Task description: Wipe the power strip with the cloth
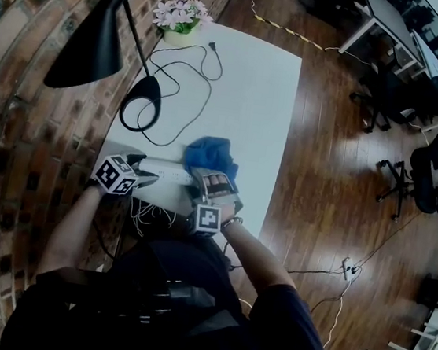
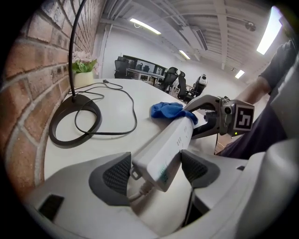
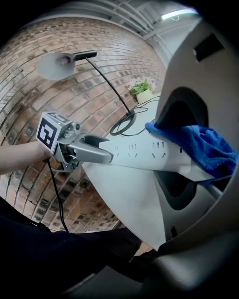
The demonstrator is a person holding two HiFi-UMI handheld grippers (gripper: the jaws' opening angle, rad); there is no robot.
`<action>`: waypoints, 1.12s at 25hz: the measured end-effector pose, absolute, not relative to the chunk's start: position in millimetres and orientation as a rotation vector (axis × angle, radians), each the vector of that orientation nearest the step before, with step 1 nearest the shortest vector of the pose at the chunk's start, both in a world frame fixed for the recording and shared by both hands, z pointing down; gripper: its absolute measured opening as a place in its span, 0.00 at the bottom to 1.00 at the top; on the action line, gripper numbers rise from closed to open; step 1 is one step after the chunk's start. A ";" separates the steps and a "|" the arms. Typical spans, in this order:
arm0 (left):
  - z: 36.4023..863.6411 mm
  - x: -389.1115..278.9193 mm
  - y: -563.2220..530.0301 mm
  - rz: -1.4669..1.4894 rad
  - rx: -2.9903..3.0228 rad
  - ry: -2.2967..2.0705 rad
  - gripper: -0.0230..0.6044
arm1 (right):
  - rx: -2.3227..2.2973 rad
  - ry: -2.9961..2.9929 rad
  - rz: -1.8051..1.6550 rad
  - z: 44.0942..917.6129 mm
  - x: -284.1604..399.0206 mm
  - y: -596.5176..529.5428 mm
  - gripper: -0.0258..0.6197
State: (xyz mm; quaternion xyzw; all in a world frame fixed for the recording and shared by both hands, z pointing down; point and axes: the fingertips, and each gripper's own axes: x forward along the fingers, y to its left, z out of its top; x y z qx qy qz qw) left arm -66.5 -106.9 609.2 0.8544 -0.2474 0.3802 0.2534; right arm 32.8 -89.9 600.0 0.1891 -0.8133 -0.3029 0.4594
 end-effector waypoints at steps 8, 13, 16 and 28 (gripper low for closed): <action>605.5 -66.3 -103.2 1.087 2.425 -0.783 0.60 | 0.457 -2.044 -0.708 595.1 36.6 -80.6 0.45; 607.9 -67.7 -100.6 1.113 2.425 -0.795 0.60 | 0.481 -2.046 -0.652 598.4 41.4 -79.8 0.45; 609.0 -67.4 -100.7 1.133 2.423 -0.793 0.60 | 0.495 -2.052 -0.630 599.5 42.0 -79.7 0.49; 610.0 -59.3 -81.7 1.191 2.446 -0.749 0.57 | 0.574 -2.191 -0.322 586.9 55.3 -57.3 0.51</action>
